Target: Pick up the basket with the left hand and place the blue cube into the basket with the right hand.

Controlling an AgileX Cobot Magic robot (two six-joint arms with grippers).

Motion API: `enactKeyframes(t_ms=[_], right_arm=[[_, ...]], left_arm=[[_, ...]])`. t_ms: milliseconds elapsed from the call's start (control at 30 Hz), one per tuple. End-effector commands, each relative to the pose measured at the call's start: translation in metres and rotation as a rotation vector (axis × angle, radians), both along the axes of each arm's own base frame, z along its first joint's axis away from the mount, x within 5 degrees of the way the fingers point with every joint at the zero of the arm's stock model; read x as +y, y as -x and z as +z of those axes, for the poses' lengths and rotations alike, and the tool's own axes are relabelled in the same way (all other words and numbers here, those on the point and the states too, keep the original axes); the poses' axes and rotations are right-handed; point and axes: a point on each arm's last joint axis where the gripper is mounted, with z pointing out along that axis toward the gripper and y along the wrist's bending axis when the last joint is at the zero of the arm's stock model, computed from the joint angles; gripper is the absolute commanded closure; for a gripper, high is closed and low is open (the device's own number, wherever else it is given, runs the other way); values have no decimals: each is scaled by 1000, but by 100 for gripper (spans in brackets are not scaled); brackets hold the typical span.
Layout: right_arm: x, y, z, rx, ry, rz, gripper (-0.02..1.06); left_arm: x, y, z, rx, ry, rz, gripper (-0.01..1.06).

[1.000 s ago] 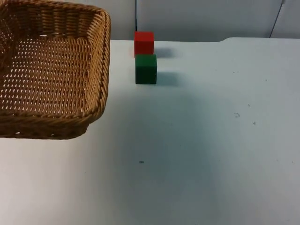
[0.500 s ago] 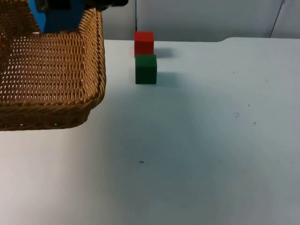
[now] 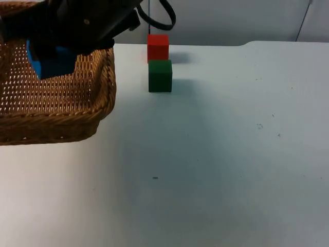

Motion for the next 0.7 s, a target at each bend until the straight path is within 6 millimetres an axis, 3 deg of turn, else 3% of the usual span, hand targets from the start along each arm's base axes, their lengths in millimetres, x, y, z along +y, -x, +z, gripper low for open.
enactKeyframes(t_ms=[0, 367, 467, 600, 633, 667], right_arm=[[3, 1, 1, -11, -7, 12, 105], [8, 1, -21, 24, 25, 50, 104], [8, 1, -21, 24, 26, 51, 98], [9, 0, -20, 7, 22, 61, 53], [9, 0, -20, 7, 22, 61, 53], [9, 0, -19, 5, 20, 61, 37]], left_arm=[[-4, -1, 3, -15, 38, -1, 105], [-5, -1, 4, -18, 46, -9, 105], [-5, 0, 4, -18, 48, -11, 105], [-5, 0, 4, -18, 48, -11, 105], [-5, 0, 4, -18, 48, -11, 105], [-5, 0, 4, -18, 48, -11, 105]])
